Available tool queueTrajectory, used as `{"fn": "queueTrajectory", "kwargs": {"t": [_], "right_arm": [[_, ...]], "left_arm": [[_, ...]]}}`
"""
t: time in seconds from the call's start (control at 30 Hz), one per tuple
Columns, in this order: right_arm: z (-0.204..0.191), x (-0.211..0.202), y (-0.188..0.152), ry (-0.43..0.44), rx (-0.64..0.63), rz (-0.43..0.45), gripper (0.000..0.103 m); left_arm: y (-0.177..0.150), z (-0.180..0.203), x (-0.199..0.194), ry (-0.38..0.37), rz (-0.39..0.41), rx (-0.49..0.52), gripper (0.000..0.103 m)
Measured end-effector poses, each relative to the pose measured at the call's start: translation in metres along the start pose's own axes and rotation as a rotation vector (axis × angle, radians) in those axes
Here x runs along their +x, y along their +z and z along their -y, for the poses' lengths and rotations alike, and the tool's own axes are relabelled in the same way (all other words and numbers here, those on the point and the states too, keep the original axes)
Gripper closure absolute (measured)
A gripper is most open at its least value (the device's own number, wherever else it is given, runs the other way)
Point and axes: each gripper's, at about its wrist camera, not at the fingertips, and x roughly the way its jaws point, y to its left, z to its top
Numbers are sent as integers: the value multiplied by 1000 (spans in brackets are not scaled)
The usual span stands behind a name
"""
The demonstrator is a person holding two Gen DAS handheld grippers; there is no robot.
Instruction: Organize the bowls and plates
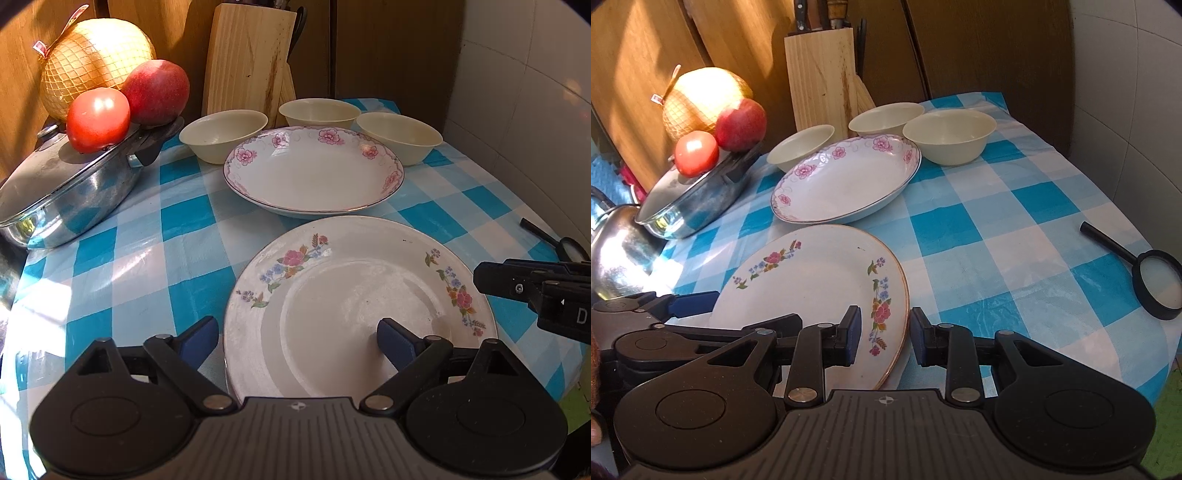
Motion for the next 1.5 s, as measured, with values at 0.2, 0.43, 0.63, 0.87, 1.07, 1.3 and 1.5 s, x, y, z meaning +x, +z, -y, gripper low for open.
{"fn": "queueTrajectory", "kwargs": {"t": [0.2, 0.43, 0.63, 0.87, 1.07, 1.3, 1.5], "right_arm": [[7, -4, 8, -58, -9, 62, 65], [20, 14, 7, -58, 37, 26, 62], [21, 16, 11, -51, 54, 37, 59], [16, 32, 7, 70, 92, -49, 59], [-1, 27, 1, 26, -19, -31, 58], [-6, 19, -5, 26, -80, -46, 59], [-3, 17, -5, 62, -74, -63, 55]], "left_arm": [[3, -13, -1, 30, 12, -26, 15], [6, -23, 7, 37, -8, -64, 14], [11, -32, 14, 1, -27, -112, 13], [11, -24, 17, -84, -58, -84, 13], [6, -17, 14, -127, -73, -44, 17], [-2, -21, 6, -130, -70, -29, 16], [4, -24, 12, -90, -64, -51, 14]]}}
